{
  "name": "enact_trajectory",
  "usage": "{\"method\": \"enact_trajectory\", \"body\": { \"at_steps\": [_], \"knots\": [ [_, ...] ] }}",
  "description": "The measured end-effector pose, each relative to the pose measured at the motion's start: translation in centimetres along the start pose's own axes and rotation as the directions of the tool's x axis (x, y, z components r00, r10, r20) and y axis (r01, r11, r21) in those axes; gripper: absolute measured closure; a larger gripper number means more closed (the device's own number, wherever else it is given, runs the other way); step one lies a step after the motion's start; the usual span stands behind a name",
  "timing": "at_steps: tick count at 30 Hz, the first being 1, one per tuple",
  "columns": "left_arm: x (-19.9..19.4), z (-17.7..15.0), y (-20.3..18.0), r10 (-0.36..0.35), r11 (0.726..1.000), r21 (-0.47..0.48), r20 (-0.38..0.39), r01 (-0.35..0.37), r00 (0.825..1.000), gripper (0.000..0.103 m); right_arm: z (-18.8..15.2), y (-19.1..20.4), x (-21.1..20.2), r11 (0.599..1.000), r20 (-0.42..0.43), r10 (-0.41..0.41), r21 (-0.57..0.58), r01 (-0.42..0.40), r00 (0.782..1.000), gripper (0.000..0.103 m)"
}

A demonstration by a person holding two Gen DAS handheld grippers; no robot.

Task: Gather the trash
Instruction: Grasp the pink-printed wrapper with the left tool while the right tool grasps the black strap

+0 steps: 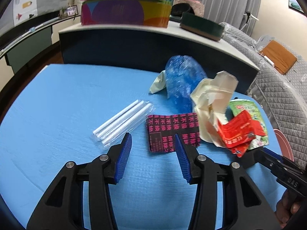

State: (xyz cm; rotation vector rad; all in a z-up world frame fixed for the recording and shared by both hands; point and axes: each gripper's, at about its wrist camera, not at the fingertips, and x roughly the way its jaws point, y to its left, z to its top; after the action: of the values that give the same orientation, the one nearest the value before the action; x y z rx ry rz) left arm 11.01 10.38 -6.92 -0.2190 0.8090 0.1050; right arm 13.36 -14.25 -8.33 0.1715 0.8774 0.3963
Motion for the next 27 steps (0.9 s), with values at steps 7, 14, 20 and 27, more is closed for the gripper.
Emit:
{"method": "enact_trajectory", "body": {
  "at_steps": [7,14,20,27],
  "knots": [
    [1.6,-0.1,0.0,-0.012,1.000,-0.018,-0.040,0.012,0.999,0.059,-0.1,0.2,0.2,1.000,-0.013,0.016,-0.012,-0.016,1.000,0.066],
    [2.2,-0.3,-0.3,-0.027,0.999,-0.019,-0.063,0.026,0.998,0.075,-0.2,0.6,0.1,0.999,-0.014,0.017,-0.040,-0.018,1.000,0.085],
    [1.5,-0.1,-0.5,-0.022,1.000,0.006,-0.039,0.022,0.999,0.084,-0.3,1.0,-0.4,0.998,-0.004,0.008,-0.064,-0.008,1.000,0.093],
    [0.1,-0.1,-1.1,-0.025,0.999,0.034,-0.003,0.025,1.000,0.090,-0.2,1.8,-1.9,0.996,0.032,0.014,-0.093,-0.010,0.999,0.096]
  ]
}}
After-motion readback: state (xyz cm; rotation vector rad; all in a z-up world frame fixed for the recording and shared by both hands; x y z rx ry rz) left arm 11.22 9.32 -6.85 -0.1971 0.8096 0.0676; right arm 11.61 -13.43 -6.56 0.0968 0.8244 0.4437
